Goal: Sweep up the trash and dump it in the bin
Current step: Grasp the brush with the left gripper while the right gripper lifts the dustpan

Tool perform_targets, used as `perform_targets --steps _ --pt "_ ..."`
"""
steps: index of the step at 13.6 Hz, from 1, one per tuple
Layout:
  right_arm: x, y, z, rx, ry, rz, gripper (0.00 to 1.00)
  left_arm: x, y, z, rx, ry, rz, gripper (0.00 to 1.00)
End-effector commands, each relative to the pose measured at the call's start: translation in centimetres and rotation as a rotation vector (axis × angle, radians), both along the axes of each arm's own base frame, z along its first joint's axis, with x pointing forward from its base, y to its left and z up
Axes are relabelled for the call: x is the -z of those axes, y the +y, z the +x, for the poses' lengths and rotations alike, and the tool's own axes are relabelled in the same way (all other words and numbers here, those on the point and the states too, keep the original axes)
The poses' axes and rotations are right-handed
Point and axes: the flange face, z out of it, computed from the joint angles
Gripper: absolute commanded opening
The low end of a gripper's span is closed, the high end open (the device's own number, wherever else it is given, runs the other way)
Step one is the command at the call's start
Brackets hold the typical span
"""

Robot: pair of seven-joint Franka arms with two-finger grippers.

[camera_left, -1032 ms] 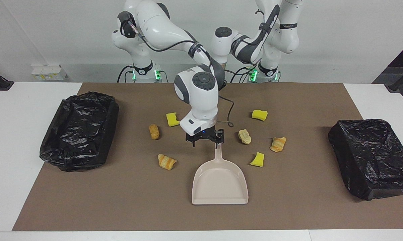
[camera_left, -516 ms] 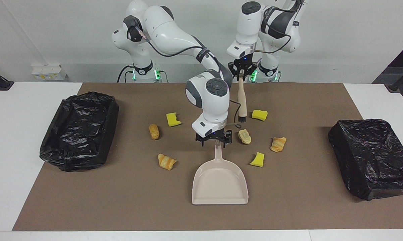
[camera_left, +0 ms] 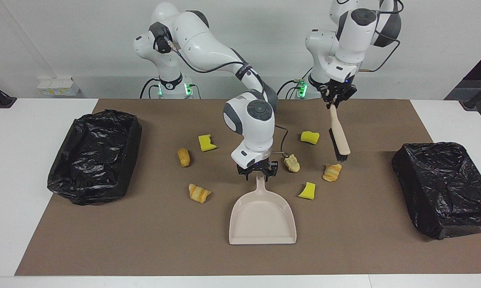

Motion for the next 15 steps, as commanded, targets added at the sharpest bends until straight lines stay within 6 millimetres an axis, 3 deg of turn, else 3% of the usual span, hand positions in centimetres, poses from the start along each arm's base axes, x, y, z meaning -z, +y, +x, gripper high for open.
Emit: perform_targets --steps 1,3,6,8,10,12,14,15 --pt "-0.7 0.2 0.4 -0.002 -0.011 0.013 0.00 0.2 2.4 4.1 0.012 0.012 0.014 0.00" --pt "-1.8 -0.8 0.8 0.000 -0.015 0.013 0.00 1.1 2.7 6.2 -0.003 0.026 0.019 0.00" --pt "-4.3 -3.0 1.3 -0.138 -0.007 -0.011 0.00 3.2 3.0 6.7 -0.003 -0.019 -0.001 0.00" --pt "-8.0 -5.6 1.9 -0.220 -0.027 -0.011 0.00 4.7 2.8 7.0 0.003 -0.031 -0.003 0.00" --pt "-12.2 -9.4 1.8 -0.325 -0.007 -0.034 0.00 6.5 2.8 7.4 0.004 -0.035 -0.003 0.00" --pt "-15.3 -12.4 1.3 -0.443 0.035 -0.022 0.00 9.5 4.5 6.6 -0.023 -0.089 -0.015 0.00" --pt "-16.5 -15.6 1.1 -0.604 0.069 -0.013 0.00 10.8 4.9 6.1 -0.035 -0.119 -0.022 0.00" --pt "-15.9 -16.0 0.9 -0.697 0.079 -0.017 0.00 10.8 4.5 6.2 -0.033 -0.123 -0.023 0.00"
